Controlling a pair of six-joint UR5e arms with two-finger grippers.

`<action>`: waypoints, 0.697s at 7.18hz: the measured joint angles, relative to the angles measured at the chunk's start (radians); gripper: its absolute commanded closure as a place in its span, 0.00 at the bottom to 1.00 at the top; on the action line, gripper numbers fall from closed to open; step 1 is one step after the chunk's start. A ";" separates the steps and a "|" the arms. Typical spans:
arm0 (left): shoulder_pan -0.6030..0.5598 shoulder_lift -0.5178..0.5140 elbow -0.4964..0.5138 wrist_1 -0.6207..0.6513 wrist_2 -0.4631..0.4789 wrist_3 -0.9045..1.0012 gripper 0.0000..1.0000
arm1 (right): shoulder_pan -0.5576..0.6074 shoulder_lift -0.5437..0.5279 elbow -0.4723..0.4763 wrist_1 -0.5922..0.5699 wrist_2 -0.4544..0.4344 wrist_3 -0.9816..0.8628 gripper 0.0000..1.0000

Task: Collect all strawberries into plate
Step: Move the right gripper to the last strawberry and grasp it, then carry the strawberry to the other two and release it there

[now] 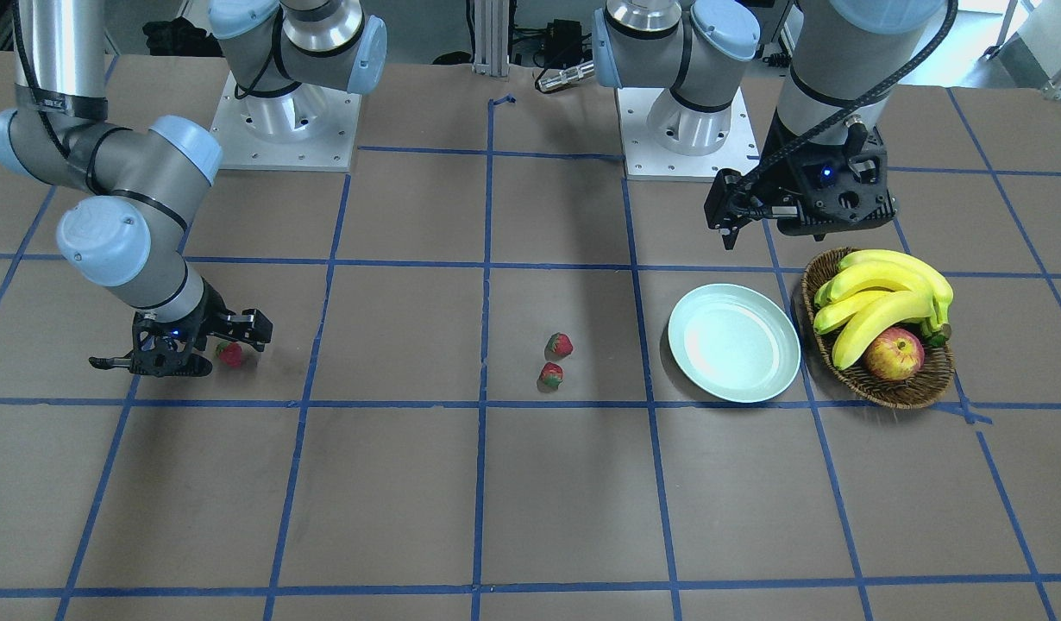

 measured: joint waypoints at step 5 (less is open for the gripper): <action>0.000 0.002 -0.001 0.005 0.000 0.002 0.00 | -0.001 0.003 -0.018 0.005 -0.001 0.003 1.00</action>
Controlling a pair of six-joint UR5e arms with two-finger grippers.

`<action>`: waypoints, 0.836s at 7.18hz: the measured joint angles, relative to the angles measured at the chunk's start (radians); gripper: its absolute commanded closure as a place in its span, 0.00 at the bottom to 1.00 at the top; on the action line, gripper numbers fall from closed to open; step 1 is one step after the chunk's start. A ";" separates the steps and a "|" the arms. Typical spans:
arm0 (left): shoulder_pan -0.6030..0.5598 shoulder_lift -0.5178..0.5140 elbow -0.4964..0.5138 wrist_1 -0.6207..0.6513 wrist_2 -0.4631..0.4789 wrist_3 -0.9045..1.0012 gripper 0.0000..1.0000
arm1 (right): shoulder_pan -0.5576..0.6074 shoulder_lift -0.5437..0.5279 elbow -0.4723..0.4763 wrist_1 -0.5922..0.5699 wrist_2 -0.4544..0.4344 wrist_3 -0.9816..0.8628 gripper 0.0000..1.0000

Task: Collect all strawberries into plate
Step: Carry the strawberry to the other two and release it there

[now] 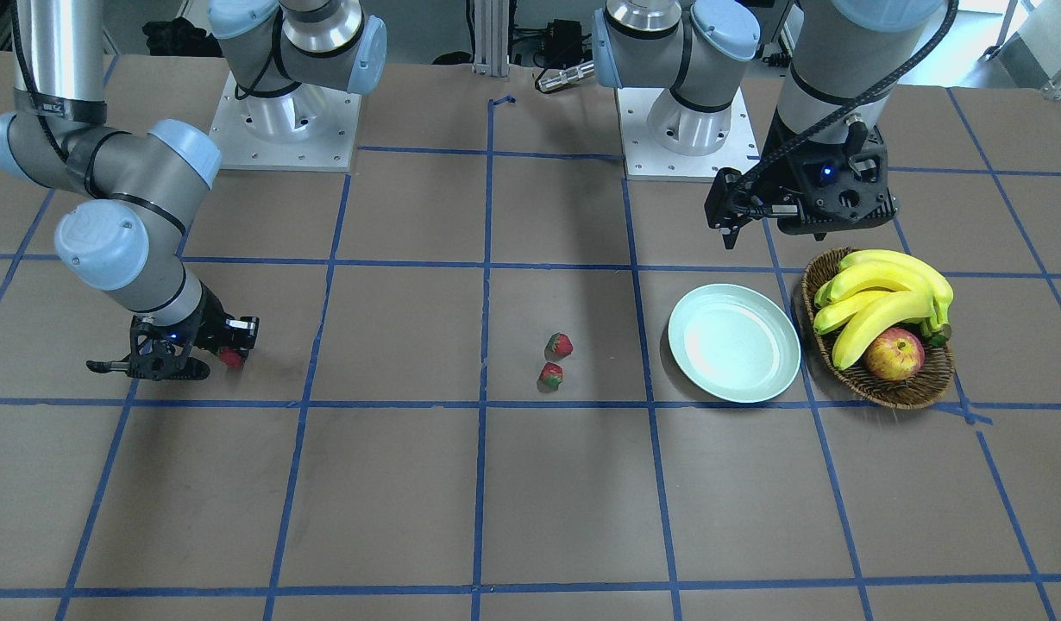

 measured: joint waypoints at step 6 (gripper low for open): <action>-0.004 -0.003 -0.002 0.004 0.000 -0.006 0.00 | 0.252 -0.027 -0.132 0.126 0.053 0.356 1.00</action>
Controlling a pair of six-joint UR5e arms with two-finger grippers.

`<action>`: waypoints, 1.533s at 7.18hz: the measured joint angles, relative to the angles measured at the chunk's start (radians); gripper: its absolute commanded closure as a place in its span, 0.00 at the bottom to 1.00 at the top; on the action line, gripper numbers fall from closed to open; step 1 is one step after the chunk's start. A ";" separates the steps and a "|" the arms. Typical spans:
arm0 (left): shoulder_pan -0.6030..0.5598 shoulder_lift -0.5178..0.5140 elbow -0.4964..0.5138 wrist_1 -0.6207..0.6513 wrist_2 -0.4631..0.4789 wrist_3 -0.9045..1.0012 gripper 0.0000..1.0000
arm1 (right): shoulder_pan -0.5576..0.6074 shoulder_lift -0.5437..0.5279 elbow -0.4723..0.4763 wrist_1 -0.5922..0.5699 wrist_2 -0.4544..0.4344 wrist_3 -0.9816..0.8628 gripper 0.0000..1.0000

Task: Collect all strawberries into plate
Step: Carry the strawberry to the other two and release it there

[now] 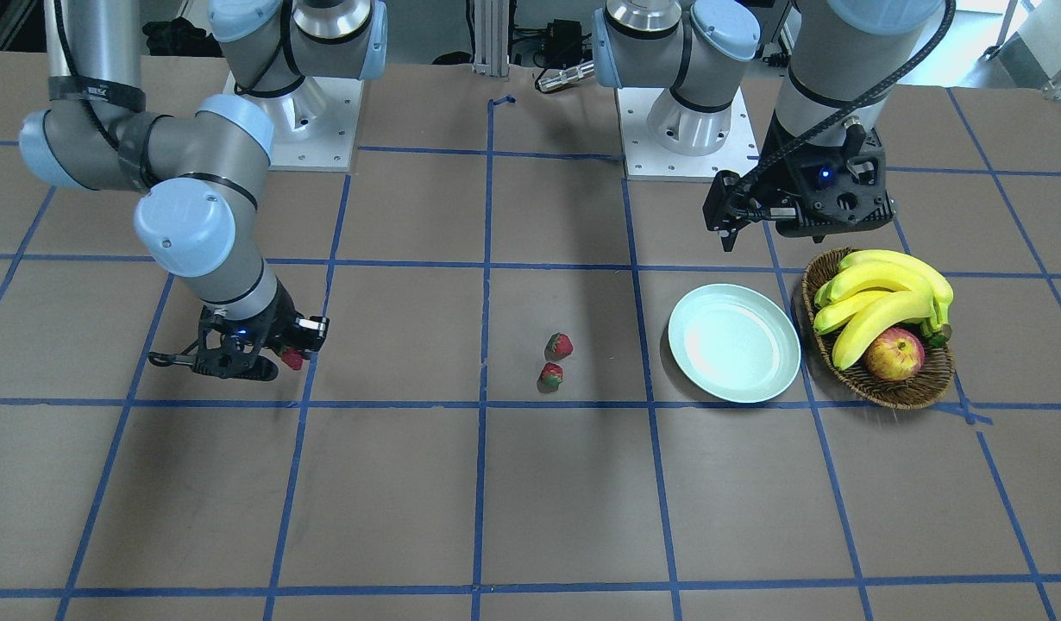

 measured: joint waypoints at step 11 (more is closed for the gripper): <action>-0.004 0.000 -0.012 0.009 -0.001 -0.009 0.00 | 0.415 0.219 -0.170 -0.132 0.255 0.531 0.30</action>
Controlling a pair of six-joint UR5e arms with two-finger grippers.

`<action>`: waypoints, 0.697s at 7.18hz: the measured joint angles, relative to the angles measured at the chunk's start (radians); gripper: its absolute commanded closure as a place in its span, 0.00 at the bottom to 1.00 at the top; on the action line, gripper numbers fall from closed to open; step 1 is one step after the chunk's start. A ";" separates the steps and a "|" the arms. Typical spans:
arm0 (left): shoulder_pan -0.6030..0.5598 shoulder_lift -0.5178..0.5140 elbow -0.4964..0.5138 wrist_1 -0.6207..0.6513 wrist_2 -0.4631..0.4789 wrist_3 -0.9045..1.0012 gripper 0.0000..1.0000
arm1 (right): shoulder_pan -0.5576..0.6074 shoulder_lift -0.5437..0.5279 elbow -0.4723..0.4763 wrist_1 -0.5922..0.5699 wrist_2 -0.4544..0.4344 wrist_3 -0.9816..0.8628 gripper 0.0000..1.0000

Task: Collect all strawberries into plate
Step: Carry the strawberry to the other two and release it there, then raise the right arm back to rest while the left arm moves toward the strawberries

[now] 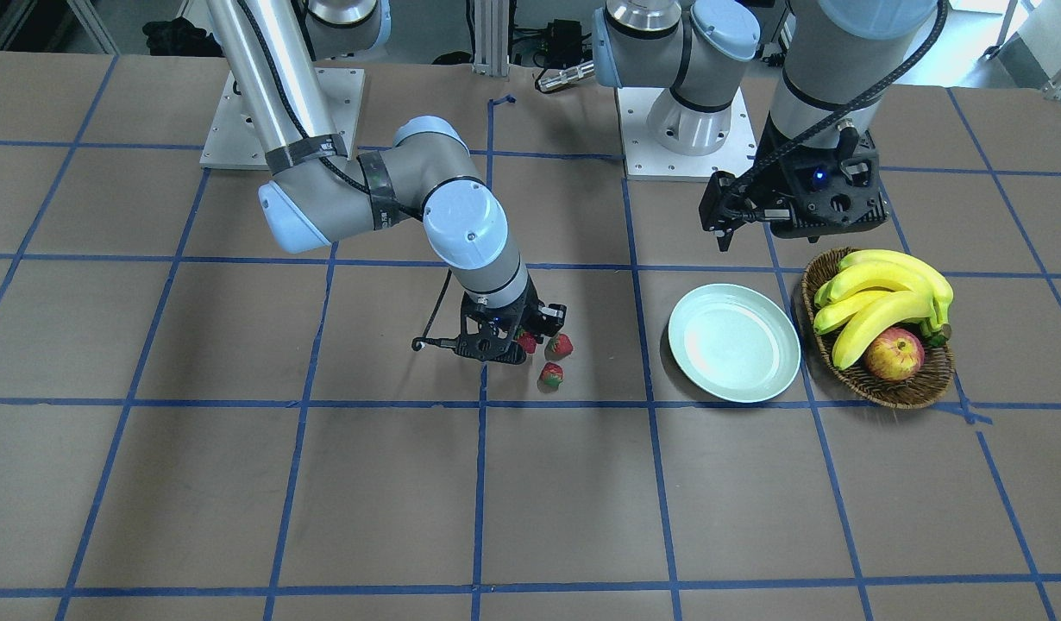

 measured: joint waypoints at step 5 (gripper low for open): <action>-0.002 0.000 -0.005 0.017 -0.008 -0.014 0.00 | -0.013 -0.047 -0.083 0.089 -0.060 -0.045 0.28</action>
